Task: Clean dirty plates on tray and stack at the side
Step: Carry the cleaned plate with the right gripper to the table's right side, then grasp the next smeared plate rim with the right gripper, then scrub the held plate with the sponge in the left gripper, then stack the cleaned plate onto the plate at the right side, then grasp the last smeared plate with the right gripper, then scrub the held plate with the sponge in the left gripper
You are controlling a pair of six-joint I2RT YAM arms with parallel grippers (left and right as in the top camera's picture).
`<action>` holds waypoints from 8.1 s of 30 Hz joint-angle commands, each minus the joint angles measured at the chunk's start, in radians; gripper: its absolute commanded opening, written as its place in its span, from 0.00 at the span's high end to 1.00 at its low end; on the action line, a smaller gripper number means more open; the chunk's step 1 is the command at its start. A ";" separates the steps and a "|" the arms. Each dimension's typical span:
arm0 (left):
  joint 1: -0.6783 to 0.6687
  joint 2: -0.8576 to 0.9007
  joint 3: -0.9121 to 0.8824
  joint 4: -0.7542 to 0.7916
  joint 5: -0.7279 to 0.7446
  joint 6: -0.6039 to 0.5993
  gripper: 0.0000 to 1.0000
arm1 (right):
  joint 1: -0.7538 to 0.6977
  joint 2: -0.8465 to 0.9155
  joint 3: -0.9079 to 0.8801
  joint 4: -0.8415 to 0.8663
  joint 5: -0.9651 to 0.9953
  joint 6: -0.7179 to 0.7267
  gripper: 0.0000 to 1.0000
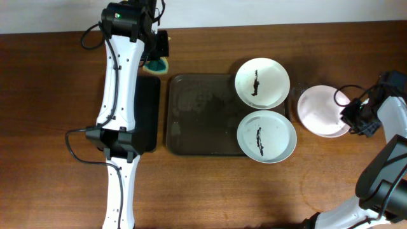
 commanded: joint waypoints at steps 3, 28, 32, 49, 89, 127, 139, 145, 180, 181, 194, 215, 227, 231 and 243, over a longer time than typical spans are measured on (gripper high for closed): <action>0.002 -0.010 0.016 0.002 -0.008 0.017 1.00 | 0.055 -0.123 0.074 -0.283 -0.285 -0.185 0.62; -0.020 -0.006 -0.003 -0.005 0.016 0.016 1.00 | 0.911 -0.014 -0.214 0.419 0.005 0.335 0.96; -0.074 -0.006 -0.121 0.007 0.020 0.016 1.00 | 0.888 0.071 -0.214 0.480 -0.113 0.360 0.96; -0.236 -0.006 -1.037 0.426 0.069 -0.075 1.00 | 0.827 0.112 -0.214 0.537 -0.270 0.307 0.96; -0.301 -0.006 -1.035 0.607 0.549 -0.438 1.00 | 0.773 0.167 -0.148 0.639 -0.281 0.175 0.96; -0.319 -0.006 -0.856 0.517 -0.382 -0.501 1.00 | 0.771 0.167 -0.148 0.612 -0.259 0.175 0.96; -0.247 -0.006 -0.787 0.568 0.441 0.248 1.00 | 0.771 0.167 -0.148 0.608 -0.251 0.175 0.96; -0.247 -0.006 -0.787 0.654 0.320 0.208 1.00 | 0.771 0.167 -0.148 0.595 -0.252 0.175 0.96; -0.149 -0.006 -0.301 0.227 -0.123 -0.037 1.00 | 1.512 -0.240 0.028 -0.221 1.640 0.261 0.96; -0.149 -0.006 -0.301 0.227 -0.123 -0.037 1.00 | 1.521 -0.240 0.028 -0.222 1.668 0.261 0.96; -0.149 -0.006 -0.301 0.224 -0.105 -0.037 1.00 | 0.982 -0.339 0.028 -0.153 0.238 0.075 0.96; -0.149 -0.006 -0.301 0.212 -0.105 -0.037 1.00 | 0.013 -0.077 -0.061 0.140 -0.159 -0.091 0.57; -0.149 -0.006 -0.301 0.212 -0.105 -0.037 1.00 | 0.475 0.161 0.040 0.285 -0.091 0.148 0.62; -0.149 -0.006 -0.301 0.212 -0.105 -0.037 1.00 | 0.525 0.177 0.040 0.247 -0.101 0.145 0.96; -0.149 -0.006 -0.301 0.212 -0.105 -0.037 1.00 | 0.577 0.177 0.063 0.185 -0.119 -0.278 0.36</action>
